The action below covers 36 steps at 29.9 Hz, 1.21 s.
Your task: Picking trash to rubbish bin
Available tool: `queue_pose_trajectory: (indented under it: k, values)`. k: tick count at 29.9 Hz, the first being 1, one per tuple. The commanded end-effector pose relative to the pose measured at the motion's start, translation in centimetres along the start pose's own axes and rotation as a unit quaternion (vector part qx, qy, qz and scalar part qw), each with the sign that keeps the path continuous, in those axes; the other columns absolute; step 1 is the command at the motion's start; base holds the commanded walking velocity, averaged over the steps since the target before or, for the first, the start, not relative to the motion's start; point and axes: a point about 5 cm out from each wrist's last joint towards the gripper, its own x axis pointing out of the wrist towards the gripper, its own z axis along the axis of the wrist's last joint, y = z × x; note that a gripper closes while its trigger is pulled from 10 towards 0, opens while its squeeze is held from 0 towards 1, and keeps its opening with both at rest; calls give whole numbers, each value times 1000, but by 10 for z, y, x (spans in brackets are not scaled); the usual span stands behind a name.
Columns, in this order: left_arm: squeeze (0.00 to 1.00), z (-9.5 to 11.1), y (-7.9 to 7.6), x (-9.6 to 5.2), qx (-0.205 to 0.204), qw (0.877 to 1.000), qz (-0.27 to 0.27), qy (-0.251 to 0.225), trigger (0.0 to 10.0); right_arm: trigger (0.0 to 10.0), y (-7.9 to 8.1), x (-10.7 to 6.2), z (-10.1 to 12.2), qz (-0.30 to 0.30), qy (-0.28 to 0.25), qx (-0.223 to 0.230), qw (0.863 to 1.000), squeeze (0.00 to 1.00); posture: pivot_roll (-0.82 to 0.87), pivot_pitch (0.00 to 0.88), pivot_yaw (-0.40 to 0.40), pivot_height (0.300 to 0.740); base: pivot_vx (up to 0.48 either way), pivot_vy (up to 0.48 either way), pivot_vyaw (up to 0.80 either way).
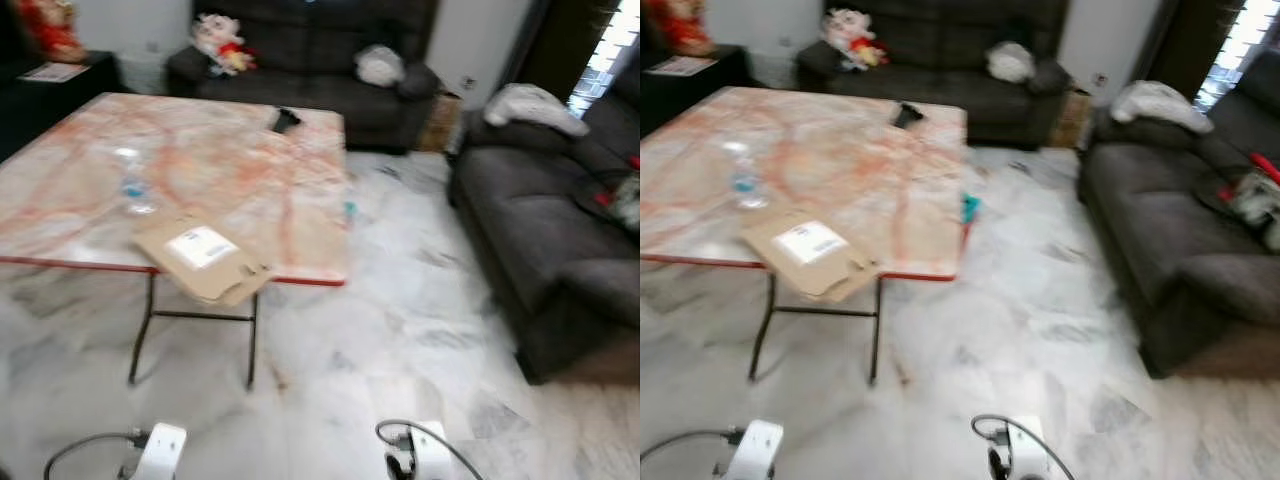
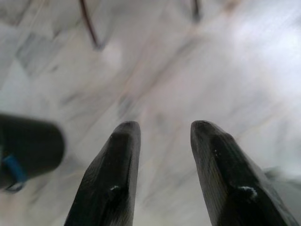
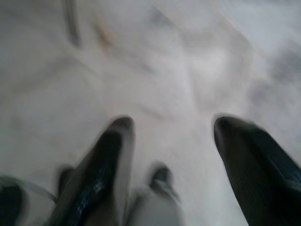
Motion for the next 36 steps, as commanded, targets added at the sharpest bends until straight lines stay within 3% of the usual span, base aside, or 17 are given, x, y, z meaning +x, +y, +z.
queue_pose_trajectory:
  k: [1, 11, 18, 22, 29, 33, 35, 36]
  values:
    - [0, -12, 8, -2, 6, 1000, 9, 20, 10000, 10000, 5, 3, 11, 6, -19, 0, 1000, 0, 140, 0, -61, 740, 0, 0, 0]
    - [0, -4, 9, 0, -2, 1000, 10, 5, 10000, 10000, 4, 4, 18, 4, -31, 0, 999, 0, 142, 0, -63, 740, 0, 0, 0]
    - [0, 26, 8, 5, -34, 998, 15, -54, 10000, 10000, 6, 7, 33, 9, -57, -7, 998, 0, 147, 0, -62, 740, 0, 0, 0]
    - [0, 51, 7, 4, -24, 991, 19, -128, 10000, 10000, 7, 9, 57, 14, -108, -22, 994, 0, 155, 0, -65, 740, 0, 0, 0]
    - [0, 98, 20, -2, -46, 964, 58, -254, 10000, 10000, 10, 5, 122, 19, -245, -35, 969, 0, 148, 0, -60, 740, 0, 0, 0]
    - [0, 107, 21, -4, -44, 958, 65, -276, 10000, 10000, 14, 3, 135, 26, -273, -40, 961, 0, 150, 0, -60, 740, 0, 0, 0]
    - [0, 122, 19, -8, -40, 947, 77, -308, 10000, 10000, 25, -2, 159, 40, -321, -41, 945, 0, 148, 0, -61, 740, 0, 0, 0]
    - [463, 123, 18, -8, -37, 946, 79, -312, 10000, 10000, 28, -2, 162, 44, -328, -42, 943, 0, 148, 0, -61, 740, 0, 0, 0]
